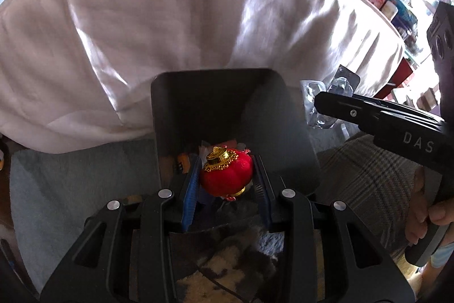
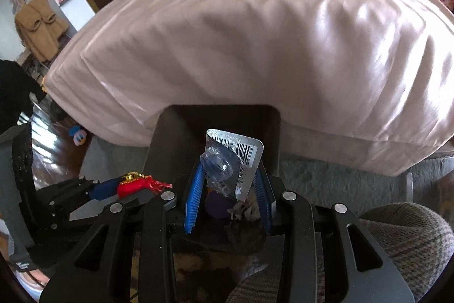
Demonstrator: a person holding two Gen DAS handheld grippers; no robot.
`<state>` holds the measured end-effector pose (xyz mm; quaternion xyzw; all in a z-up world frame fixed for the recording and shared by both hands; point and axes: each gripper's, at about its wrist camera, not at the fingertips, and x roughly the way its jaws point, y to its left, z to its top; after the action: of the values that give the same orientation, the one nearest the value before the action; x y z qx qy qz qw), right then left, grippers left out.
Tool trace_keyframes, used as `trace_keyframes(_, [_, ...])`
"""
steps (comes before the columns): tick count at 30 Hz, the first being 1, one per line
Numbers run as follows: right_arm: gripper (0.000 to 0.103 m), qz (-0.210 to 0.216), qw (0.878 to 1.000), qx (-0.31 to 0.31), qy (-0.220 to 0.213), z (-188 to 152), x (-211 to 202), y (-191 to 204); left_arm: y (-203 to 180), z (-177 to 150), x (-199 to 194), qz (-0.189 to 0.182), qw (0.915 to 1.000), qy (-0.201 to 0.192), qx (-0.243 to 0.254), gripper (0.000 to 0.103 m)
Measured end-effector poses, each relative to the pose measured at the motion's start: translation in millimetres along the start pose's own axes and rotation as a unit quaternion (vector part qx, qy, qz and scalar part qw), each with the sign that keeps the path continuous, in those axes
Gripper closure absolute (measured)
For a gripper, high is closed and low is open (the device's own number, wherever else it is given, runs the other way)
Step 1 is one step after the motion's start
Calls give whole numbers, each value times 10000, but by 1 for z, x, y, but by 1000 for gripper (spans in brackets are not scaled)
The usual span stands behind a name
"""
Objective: Collect trash
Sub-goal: 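Carry the red lantern and blister pack into the black bin and release both, then move both open tools back toward the last wrappers on the table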
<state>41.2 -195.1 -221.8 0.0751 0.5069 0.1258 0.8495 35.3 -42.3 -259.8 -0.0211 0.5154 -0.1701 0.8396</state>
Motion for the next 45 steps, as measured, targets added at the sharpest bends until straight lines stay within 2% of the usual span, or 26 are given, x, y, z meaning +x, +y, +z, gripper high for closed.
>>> trace_keyframes(8, [66, 37, 9999, 59, 86, 3, 5, 3, 5, 2, 5, 64, 9999, 93, -5, 69])
trace_keyframes(10, [65, 60, 9999, 123, 69, 3, 5, 0, 5, 3, 6, 47, 9999, 107, -28, 65])
trace_keyframes(12, [57, 34, 9998, 166, 47, 3, 5, -2, 5, 3, 6, 53, 9999, 107, -21, 57])
trace_keyframes(13, [47, 11, 9998, 193, 28, 4, 4, -3, 5, 3, 5, 62, 9999, 104, -15, 55])
trace_keyframes(14, [42, 0, 9997, 224, 1, 5, 4, -5, 6, 3, 5, 68, 9999, 100, -13, 51])
trace_keyframes(18, [41, -29, 9994, 339, -67, 6, 0, -11, 9, 3, 1, 108, 9999, 71, -17, 42])
trace_keyframes(22, [29, -69, 9988, 453, -164, 7, -7, -16, 12, 8, -9, 176, 9998, -52, -26, 33])
trace_keyframes(26, [21, -44, 9983, 518, -264, 10, -14, -18, 15, 14, -24, 227, 9994, -251, -58, 23])
trace_keyframes(32, [20, 43, 9974, 629, -362, 15, -22, -24, 18, 23, -41, 280, 9985, -456, -79, 18])
trace_keyframes(38, [20, -81, 9967, 444, -674, 43, -44, -25, 25, 43, -60, 422, 9969, -657, -68, 15])
trace_keyframes(43, [20, -291, 9951, 319, -888, 79, -54, -29, 34, 76, -74, 604, 9943, -876, -33, 13])
trace_keyframes(45, [14, -323, 9946, 233, -956, 98, -56, -29, 37, 91, -81, 701, 9926, -989, 27, 11])
